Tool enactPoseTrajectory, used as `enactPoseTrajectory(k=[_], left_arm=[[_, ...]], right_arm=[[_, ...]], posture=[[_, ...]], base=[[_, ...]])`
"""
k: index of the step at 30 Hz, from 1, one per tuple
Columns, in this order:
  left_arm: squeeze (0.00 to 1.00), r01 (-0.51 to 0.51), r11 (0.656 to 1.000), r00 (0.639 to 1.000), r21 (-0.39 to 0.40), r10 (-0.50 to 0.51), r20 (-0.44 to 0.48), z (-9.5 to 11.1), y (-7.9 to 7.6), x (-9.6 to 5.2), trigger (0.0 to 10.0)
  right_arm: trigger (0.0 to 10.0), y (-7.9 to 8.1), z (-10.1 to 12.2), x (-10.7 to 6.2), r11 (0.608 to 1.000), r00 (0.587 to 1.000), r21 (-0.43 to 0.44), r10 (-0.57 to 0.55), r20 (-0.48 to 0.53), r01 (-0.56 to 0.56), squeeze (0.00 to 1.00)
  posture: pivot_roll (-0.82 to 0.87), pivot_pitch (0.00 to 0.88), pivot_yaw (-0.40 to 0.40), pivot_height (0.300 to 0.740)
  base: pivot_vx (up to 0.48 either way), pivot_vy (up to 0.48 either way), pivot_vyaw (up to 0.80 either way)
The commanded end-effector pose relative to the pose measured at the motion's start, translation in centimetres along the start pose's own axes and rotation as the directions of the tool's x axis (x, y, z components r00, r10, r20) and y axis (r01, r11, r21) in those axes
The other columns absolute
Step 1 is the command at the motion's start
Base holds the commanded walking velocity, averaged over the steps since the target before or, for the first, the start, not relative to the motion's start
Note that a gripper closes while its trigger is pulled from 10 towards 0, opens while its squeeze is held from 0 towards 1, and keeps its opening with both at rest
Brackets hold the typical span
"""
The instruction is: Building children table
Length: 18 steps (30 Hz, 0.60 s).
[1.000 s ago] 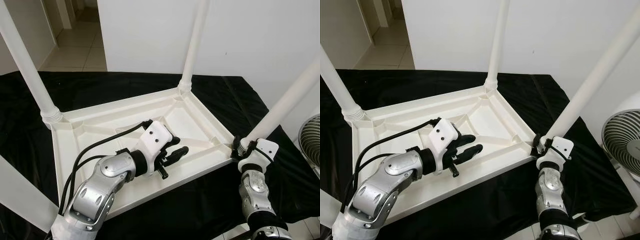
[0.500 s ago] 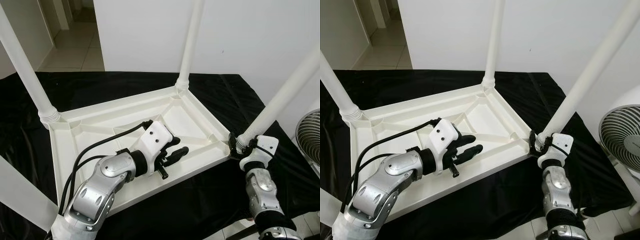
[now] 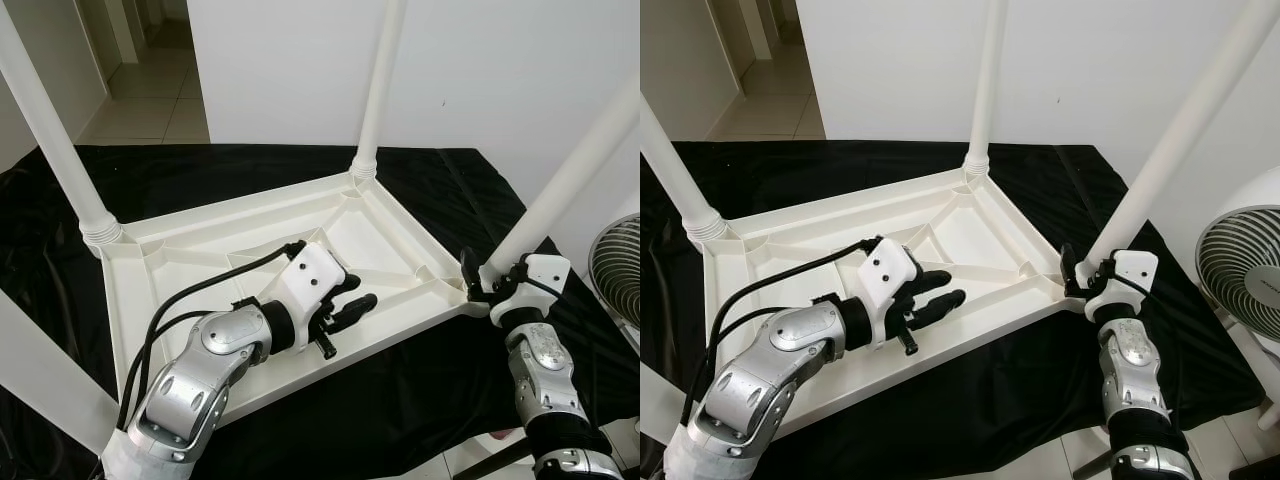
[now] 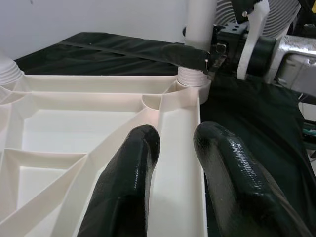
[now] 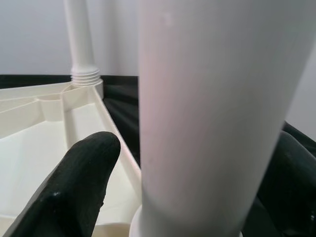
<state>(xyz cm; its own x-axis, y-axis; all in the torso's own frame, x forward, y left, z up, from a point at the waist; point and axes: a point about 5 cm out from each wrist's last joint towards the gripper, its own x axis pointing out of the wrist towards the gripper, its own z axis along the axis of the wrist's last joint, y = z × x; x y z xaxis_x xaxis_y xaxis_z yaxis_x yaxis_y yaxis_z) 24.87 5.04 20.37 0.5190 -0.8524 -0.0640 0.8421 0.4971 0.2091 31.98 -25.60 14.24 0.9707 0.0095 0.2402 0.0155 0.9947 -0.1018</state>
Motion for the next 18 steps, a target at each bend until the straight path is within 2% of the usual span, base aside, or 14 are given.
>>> enactPoseTrajectory(k=[1, 8, 18], left_arm=[[0.00, 0.002, 1.000, 1.000, -0.009, -0.002, -0.017, -0.4, -0.4, 0.1, 10.0], [0.00, 0.018, 0.999, 0.999, -0.030, -0.019, -0.034, -1.3, -1.2, 0.7, 10.0], [0.00, 0.033, 0.999, 0.999, -0.033, -0.034, -0.027, -1.1, -1.7, 1.1, 10.0]], right_arm=[[10.0, -0.2, 0.3, 0.3, 1.000, 1.000, 0.000, 0.018, 0.001, -0.018, 0.00], [10.0, -0.2, 0.6, 0.6, 0.996, 0.996, -0.005, 0.093, -0.011, -0.093, 0.00], [10.0, 0.1, 0.5, 0.9, 0.980, 0.978, -0.007, 0.200, -0.050, -0.201, 0.00]], posture=[[0.05, 0.061, -0.008, 0.740], [0.04, 0.061, -0.010, 0.740], [0.05, 0.062, -0.013, 0.740]], base=[[0.000, 0.000, 0.00], [0.000, 0.000, 0.00], [0.000, 0.000, 0.00]])
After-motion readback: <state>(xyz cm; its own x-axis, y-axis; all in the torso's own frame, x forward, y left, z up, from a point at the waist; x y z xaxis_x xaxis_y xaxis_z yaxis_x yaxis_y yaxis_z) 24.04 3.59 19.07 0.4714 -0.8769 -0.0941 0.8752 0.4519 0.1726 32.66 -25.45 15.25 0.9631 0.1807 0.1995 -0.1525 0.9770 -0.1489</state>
